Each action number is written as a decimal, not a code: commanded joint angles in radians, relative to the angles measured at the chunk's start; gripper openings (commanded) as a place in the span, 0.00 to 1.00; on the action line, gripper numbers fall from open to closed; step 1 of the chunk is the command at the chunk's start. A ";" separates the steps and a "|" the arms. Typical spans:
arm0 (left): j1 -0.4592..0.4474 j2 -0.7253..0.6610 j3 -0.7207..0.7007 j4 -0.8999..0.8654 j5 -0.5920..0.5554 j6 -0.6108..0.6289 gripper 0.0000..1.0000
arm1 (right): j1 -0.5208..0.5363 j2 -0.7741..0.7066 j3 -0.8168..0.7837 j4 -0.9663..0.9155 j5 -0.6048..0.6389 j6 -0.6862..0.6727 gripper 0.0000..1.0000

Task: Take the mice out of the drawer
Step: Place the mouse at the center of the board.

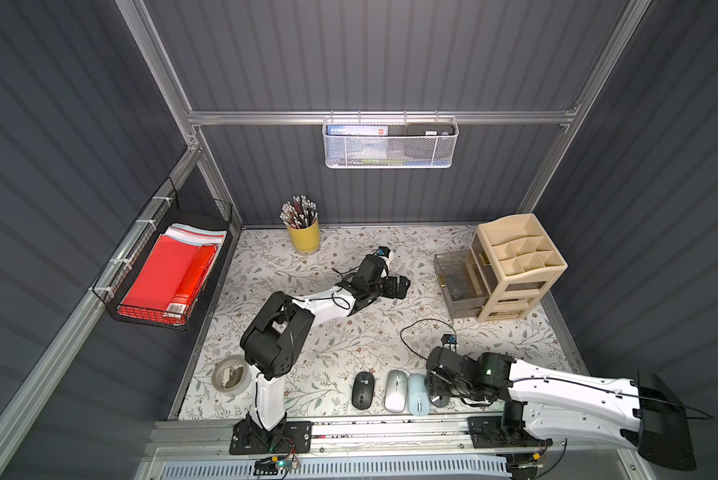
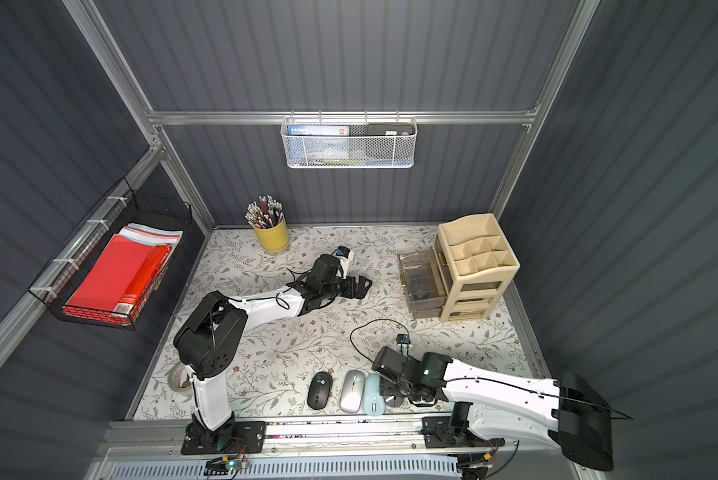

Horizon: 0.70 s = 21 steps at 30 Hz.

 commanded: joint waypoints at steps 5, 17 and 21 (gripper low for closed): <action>-0.001 0.012 0.017 -0.023 -0.011 0.026 0.99 | 0.007 -0.022 0.038 -0.100 0.094 0.080 0.78; -0.008 0.049 0.044 0.016 0.013 0.006 0.99 | -0.235 0.023 0.613 -0.064 0.420 -0.413 0.99; -0.038 0.069 0.087 0.026 0.041 0.013 0.99 | -0.540 0.087 0.810 0.015 0.355 -0.619 0.99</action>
